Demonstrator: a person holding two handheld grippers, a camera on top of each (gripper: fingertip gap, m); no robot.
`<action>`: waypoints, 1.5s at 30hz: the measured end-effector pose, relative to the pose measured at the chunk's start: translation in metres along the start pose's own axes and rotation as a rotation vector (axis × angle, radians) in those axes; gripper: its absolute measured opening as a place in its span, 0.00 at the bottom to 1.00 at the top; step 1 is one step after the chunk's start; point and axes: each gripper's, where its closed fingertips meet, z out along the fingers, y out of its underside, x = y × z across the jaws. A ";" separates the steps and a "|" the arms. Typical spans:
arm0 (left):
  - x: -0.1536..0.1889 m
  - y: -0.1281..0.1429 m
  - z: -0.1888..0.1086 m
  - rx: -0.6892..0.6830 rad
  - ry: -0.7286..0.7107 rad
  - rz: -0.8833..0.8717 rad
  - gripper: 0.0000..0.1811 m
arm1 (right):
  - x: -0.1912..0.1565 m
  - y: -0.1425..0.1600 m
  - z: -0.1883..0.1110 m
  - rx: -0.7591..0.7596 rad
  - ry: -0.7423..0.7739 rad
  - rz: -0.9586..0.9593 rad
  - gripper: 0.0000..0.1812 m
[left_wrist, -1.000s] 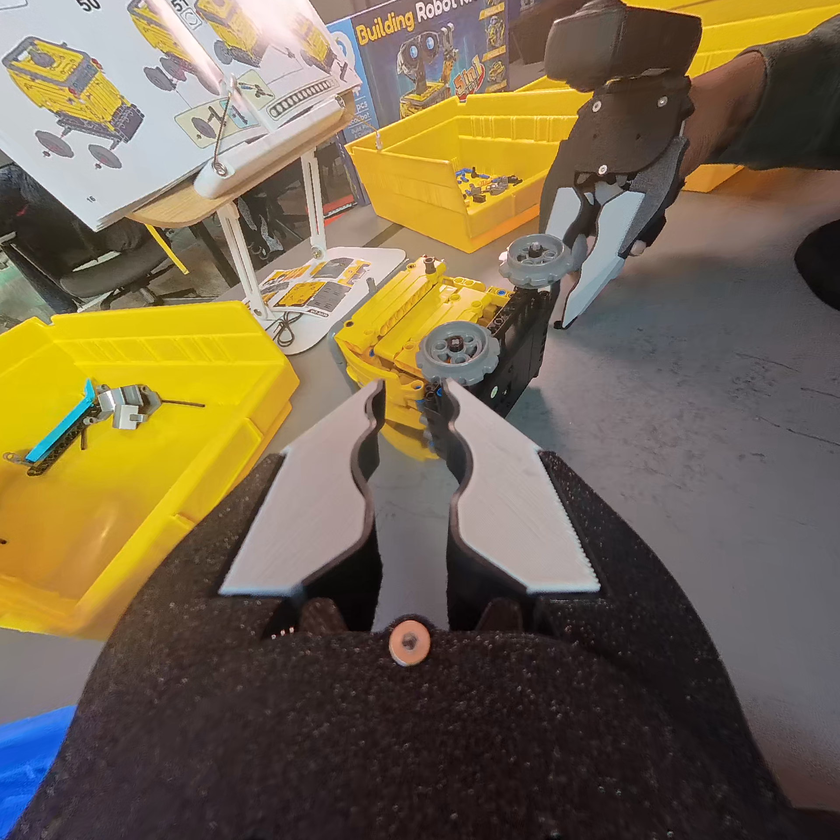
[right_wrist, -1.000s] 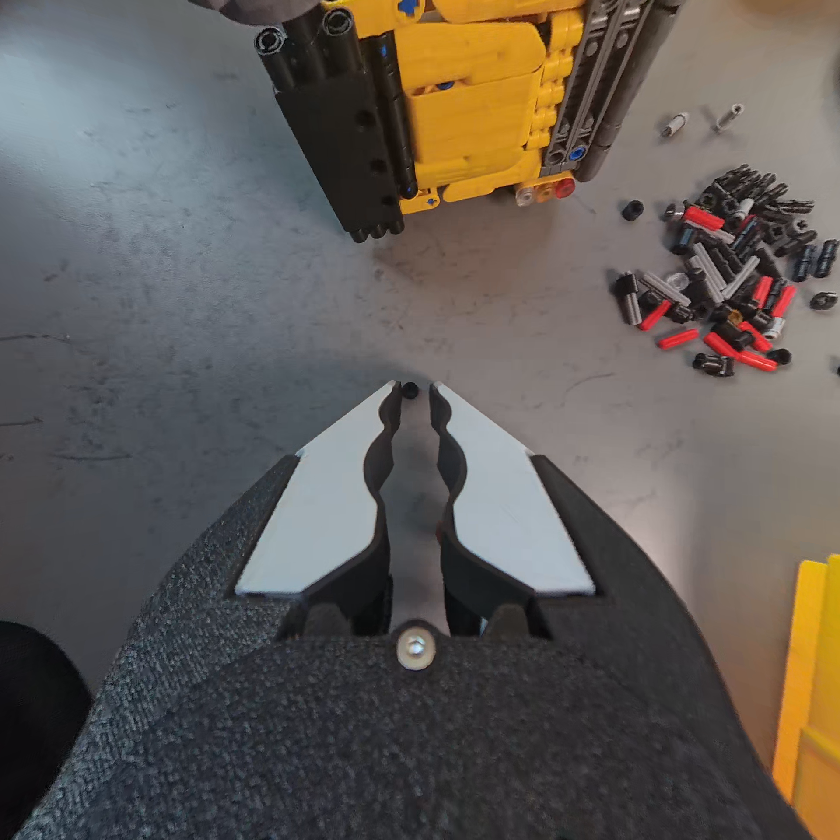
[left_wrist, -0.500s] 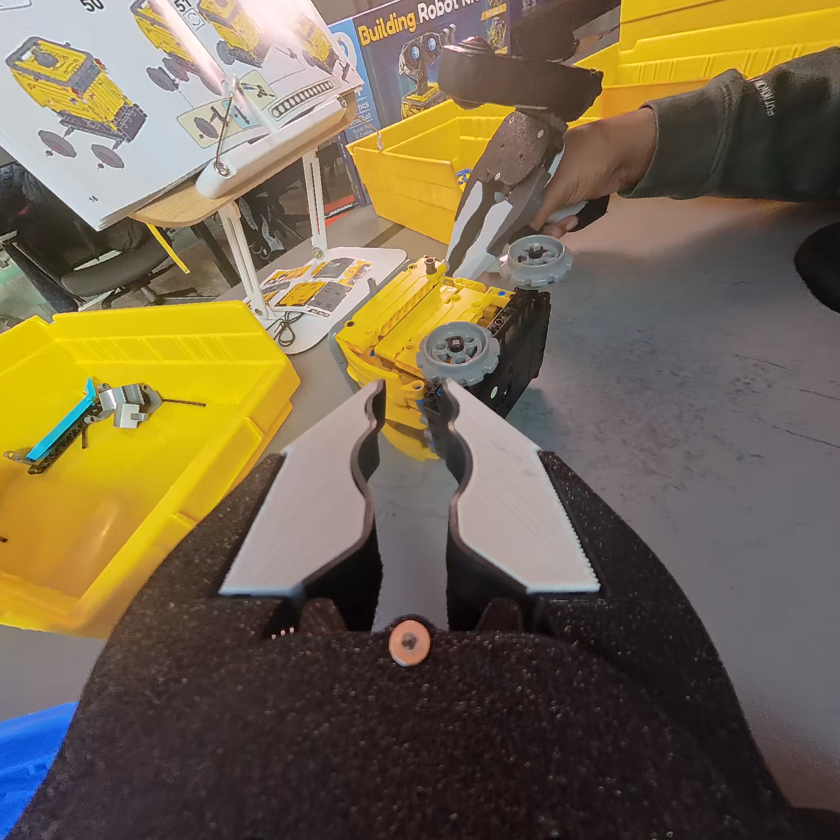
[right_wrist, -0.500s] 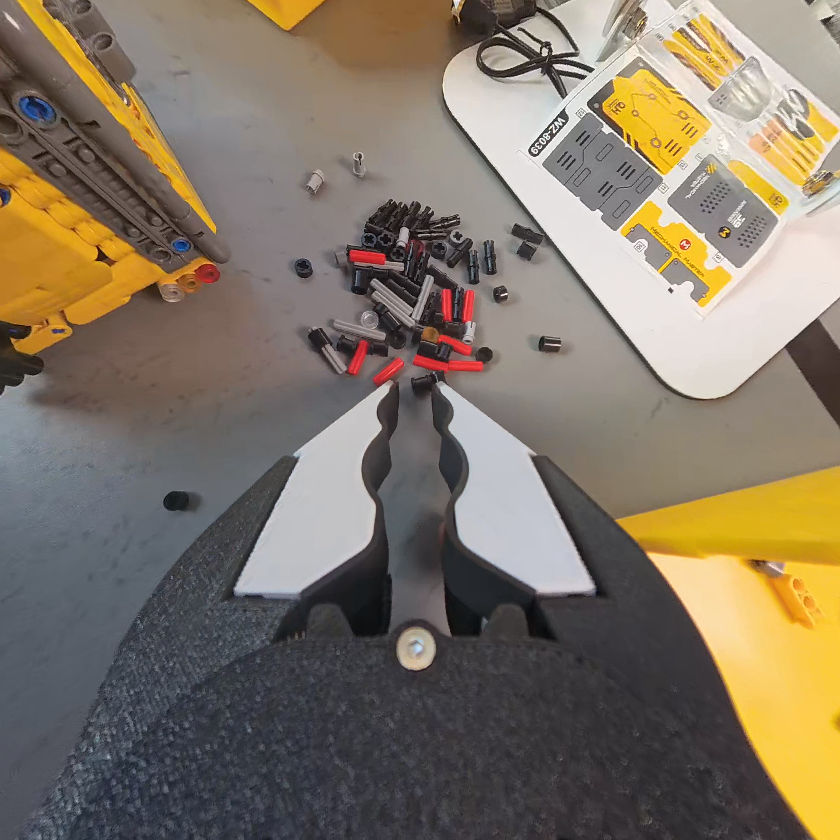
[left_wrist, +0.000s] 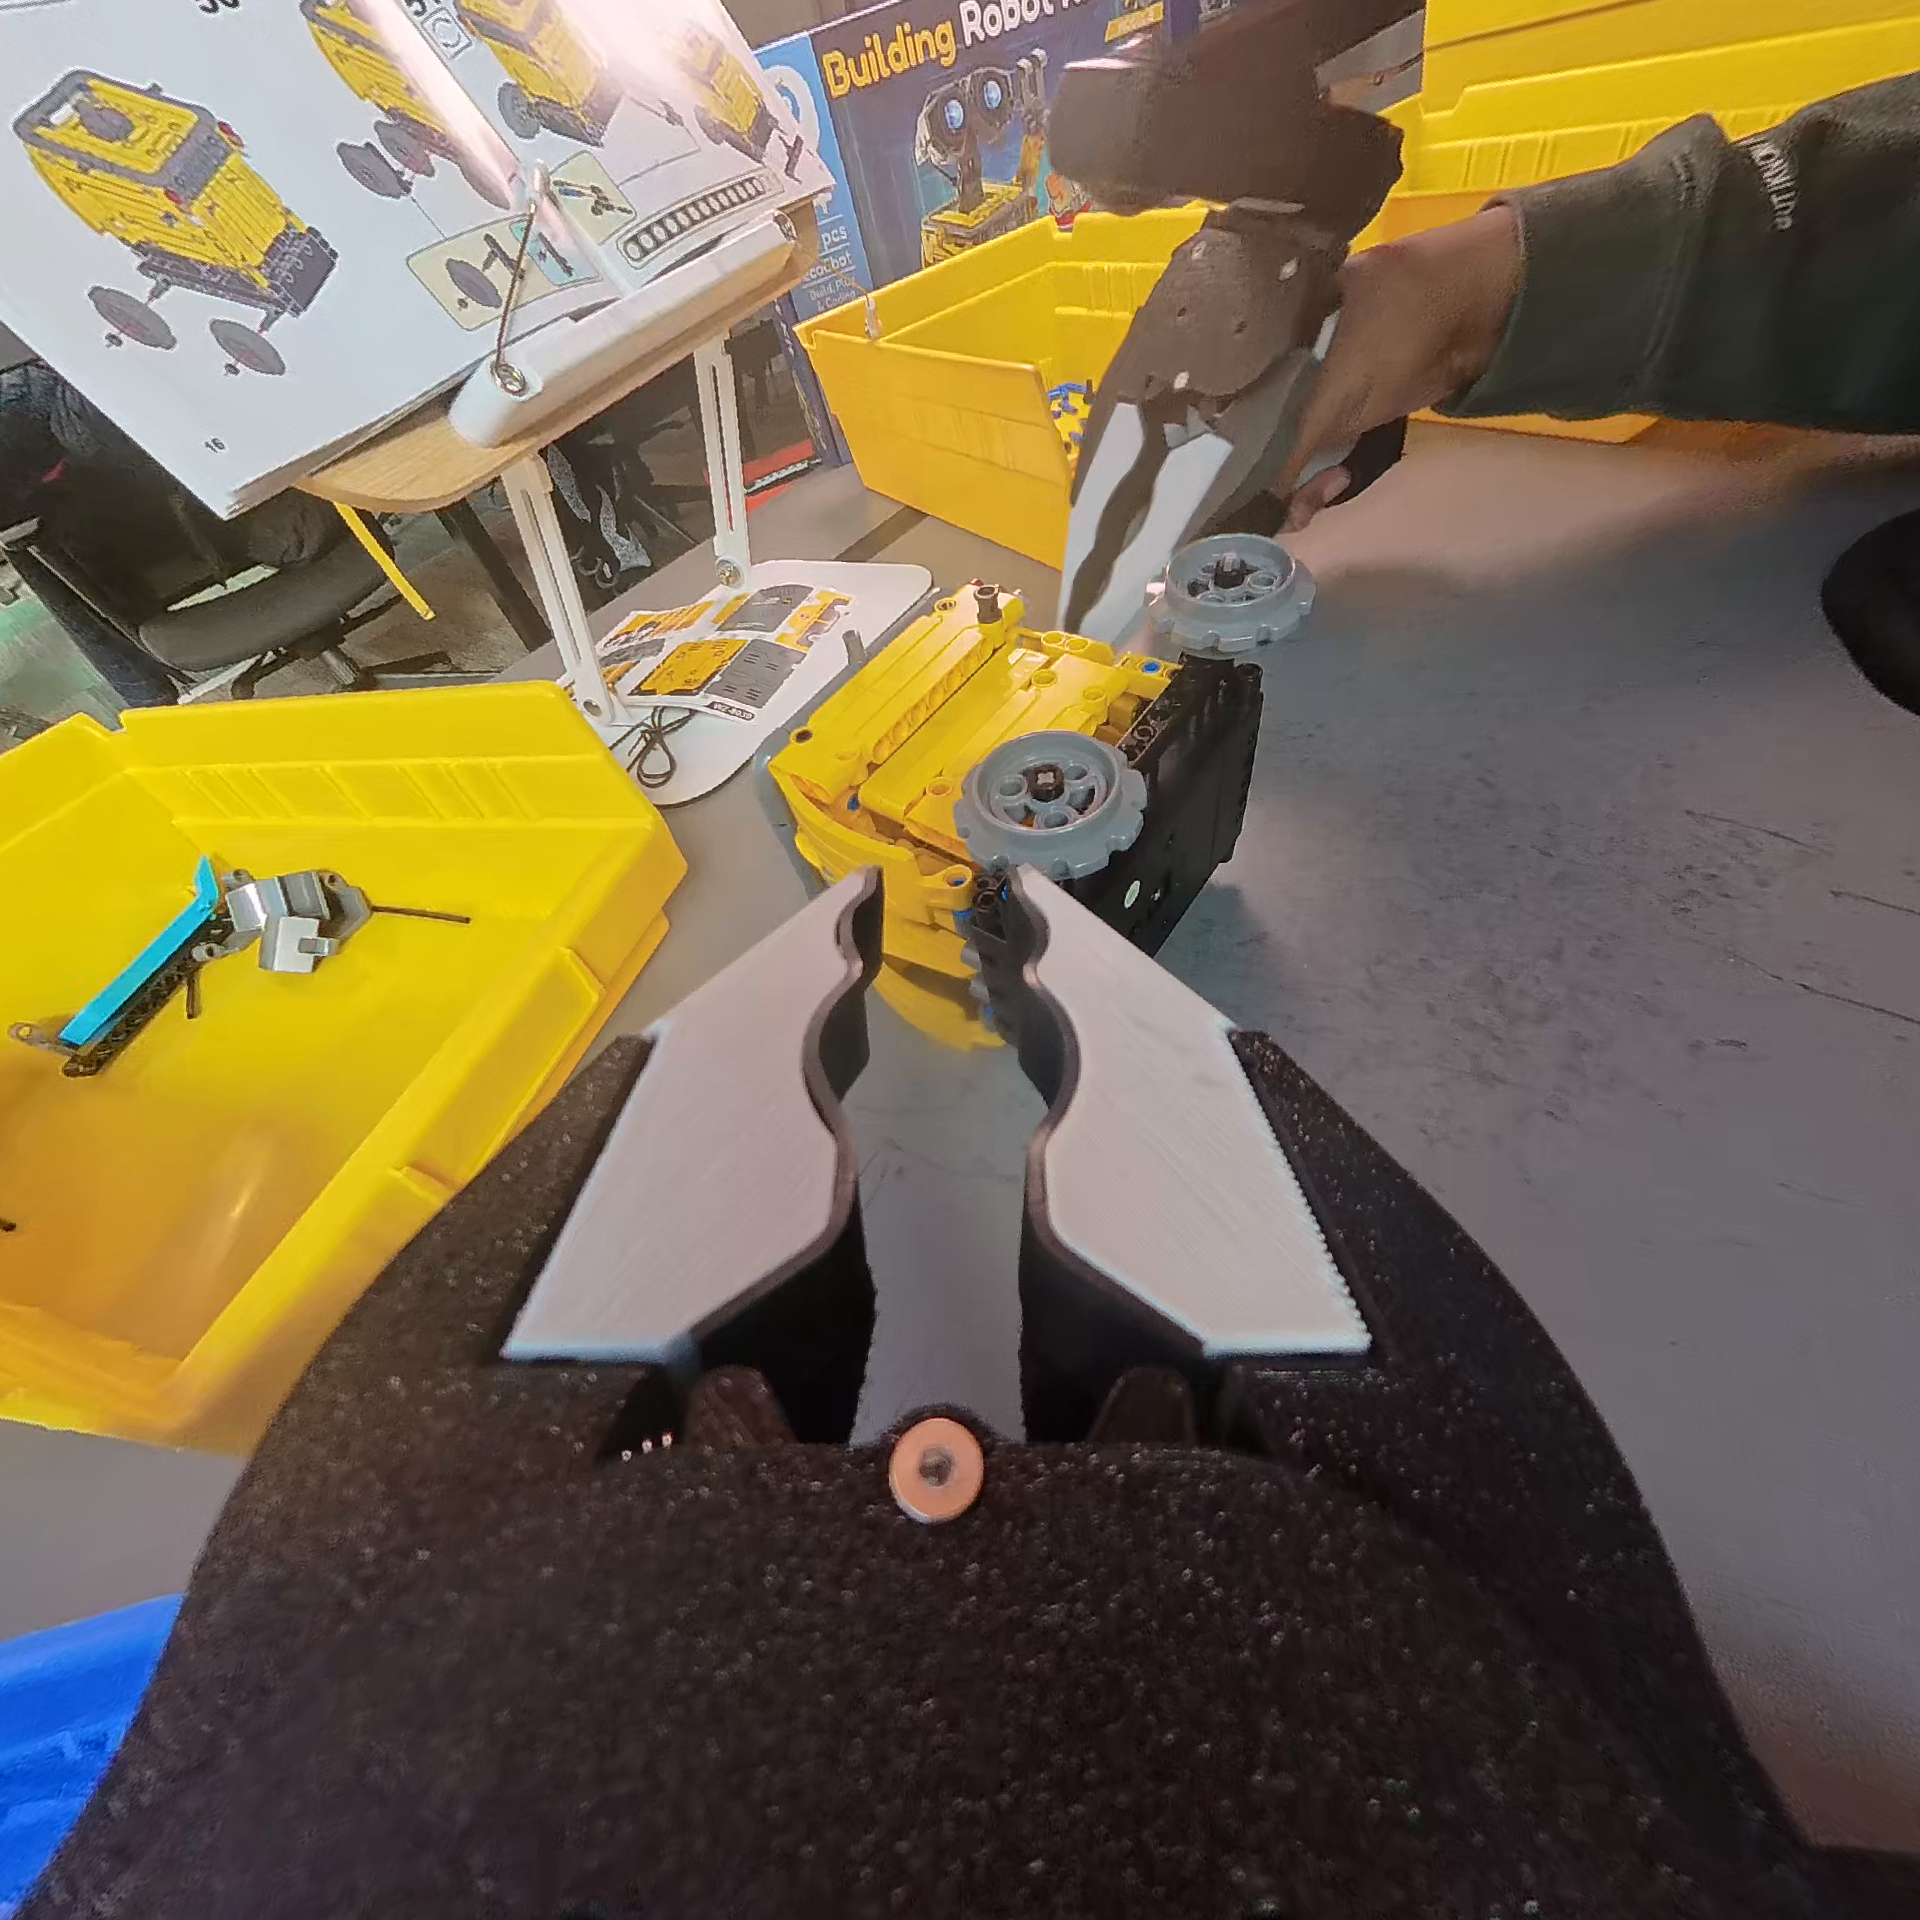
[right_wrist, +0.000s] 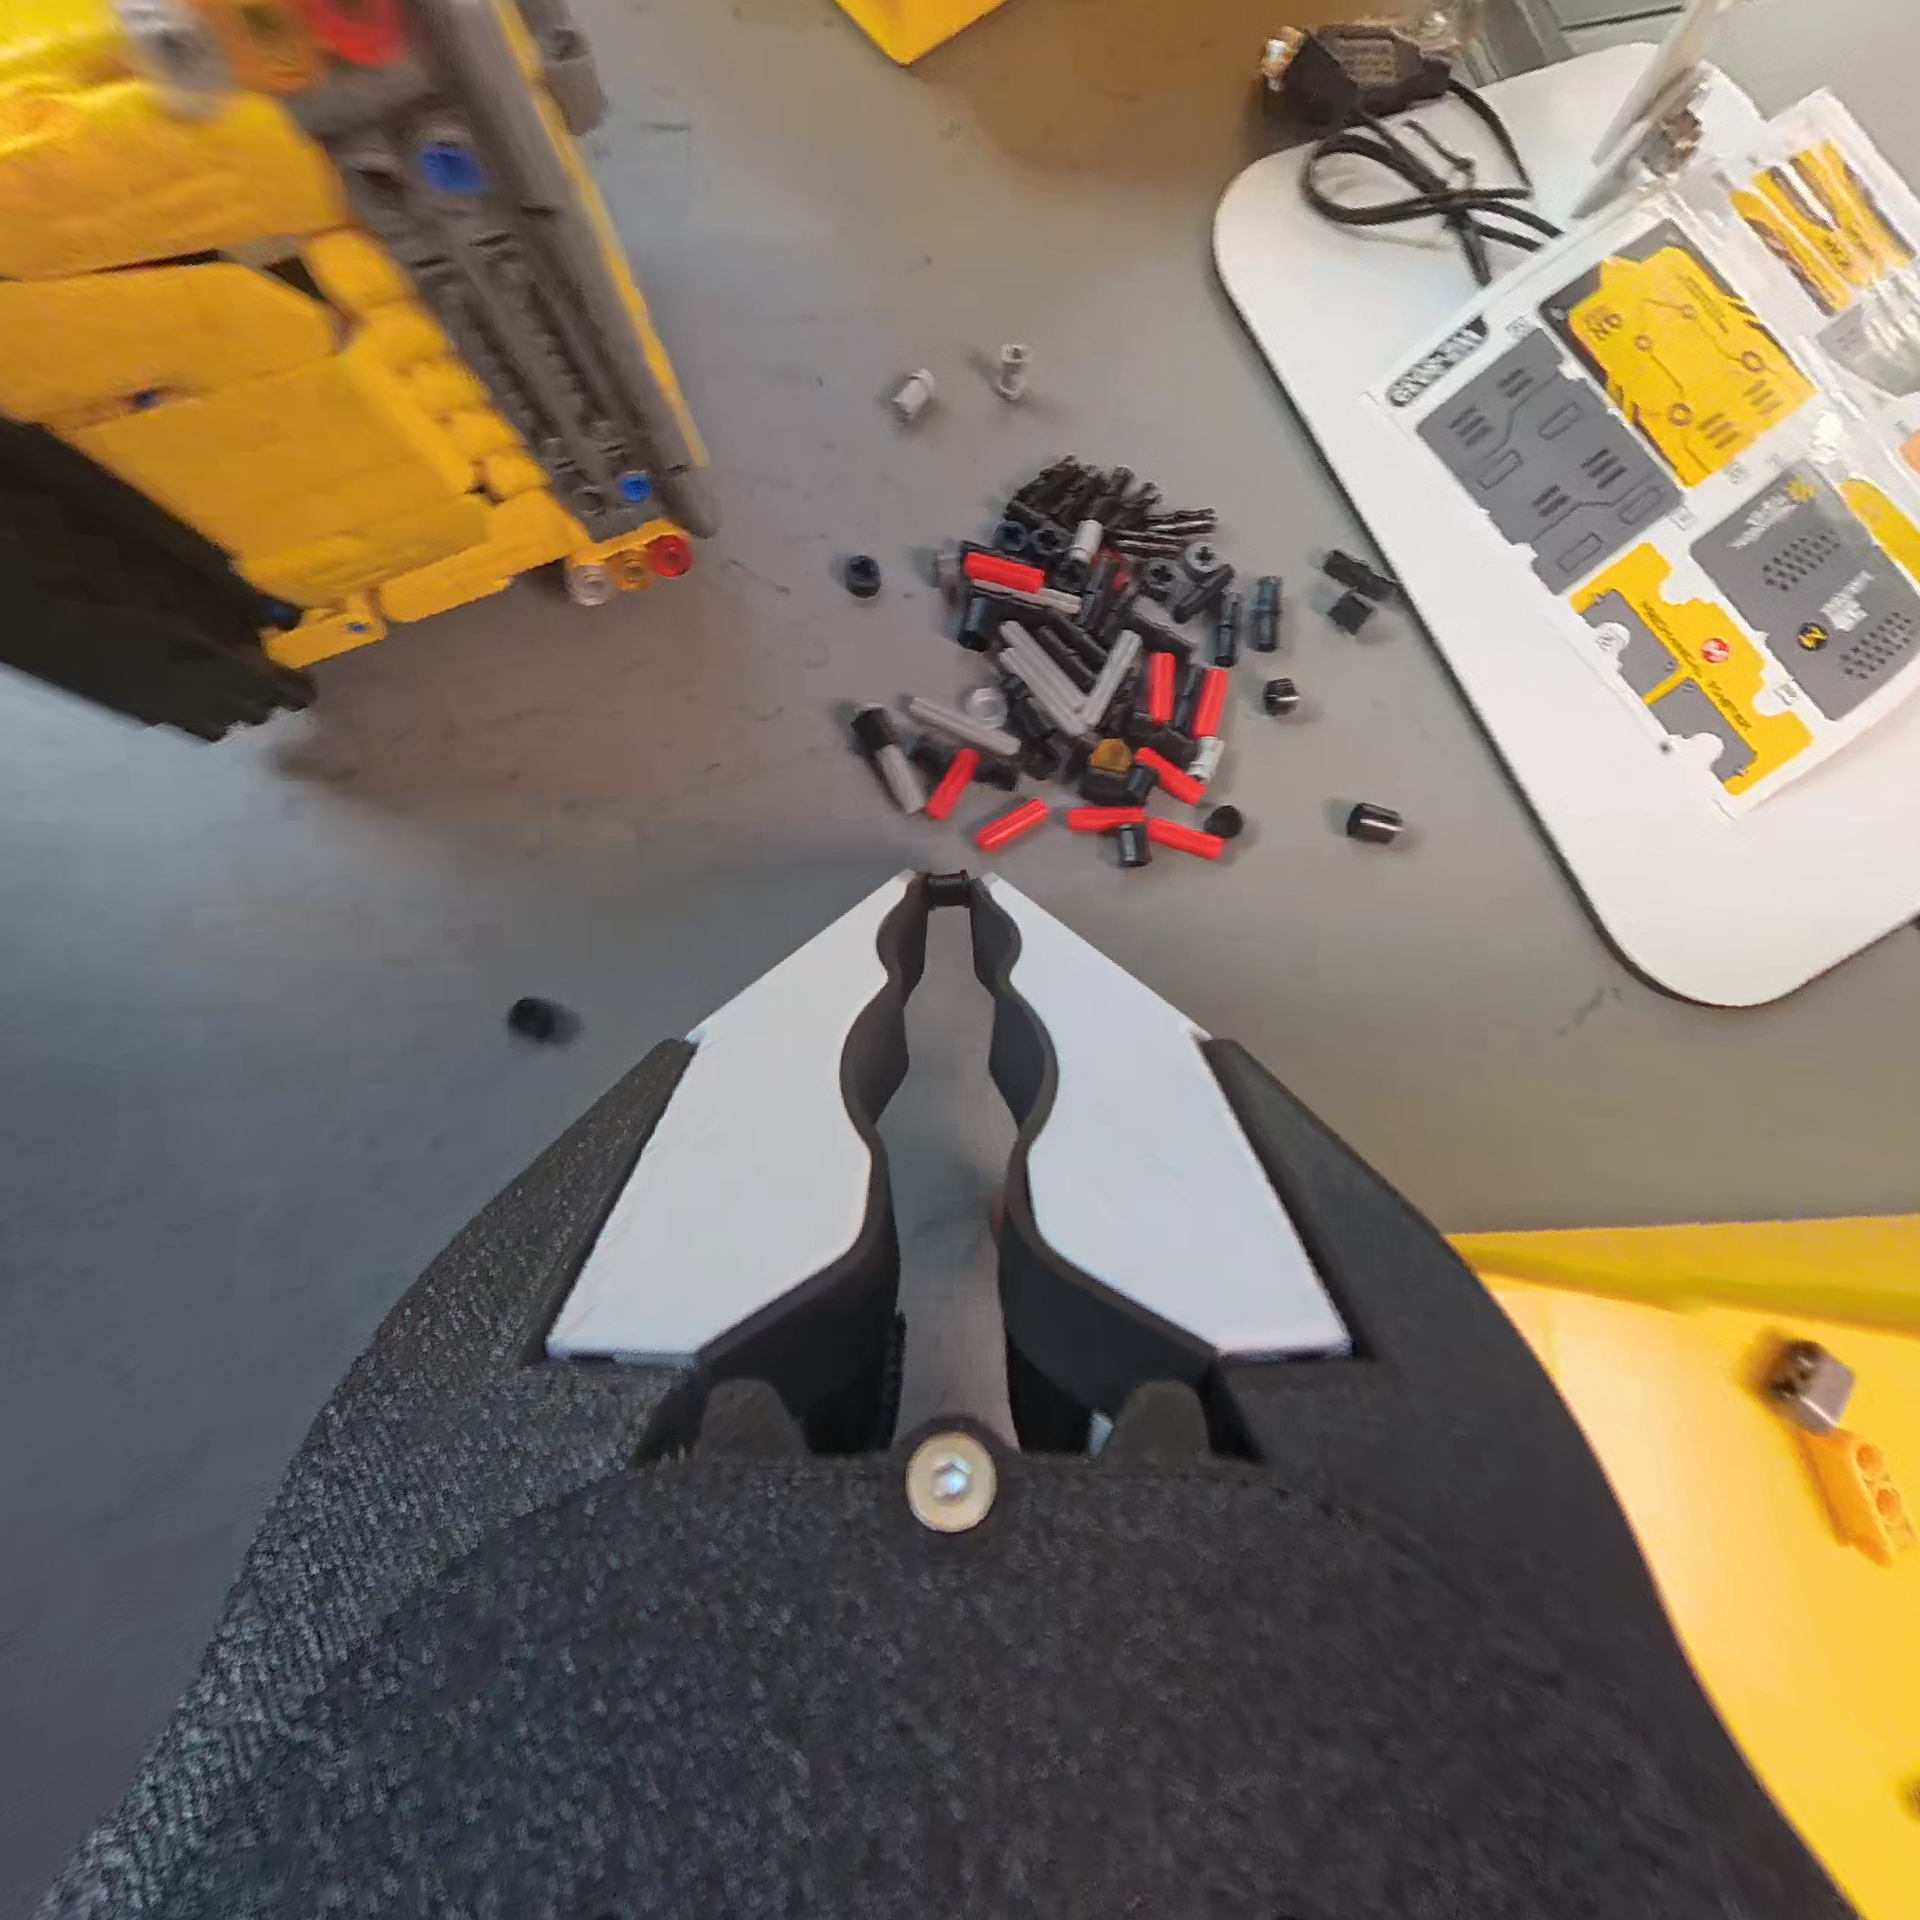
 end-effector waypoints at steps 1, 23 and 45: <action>0.000 0.000 0.000 0.001 -0.001 0.000 0.12 | -0.015 0.002 -0.007 0.004 -0.056 -0.027 0.04; -0.008 -0.006 -0.001 0.046 -0.032 -0.073 0.18 | -0.073 0.023 -0.028 -0.020 -0.196 -0.084 0.09; -0.020 -0.012 -0.003 0.116 -0.046 -0.261 0.25 | 0.027 -0.026 0.011 0.067 0.202 0.106 0.01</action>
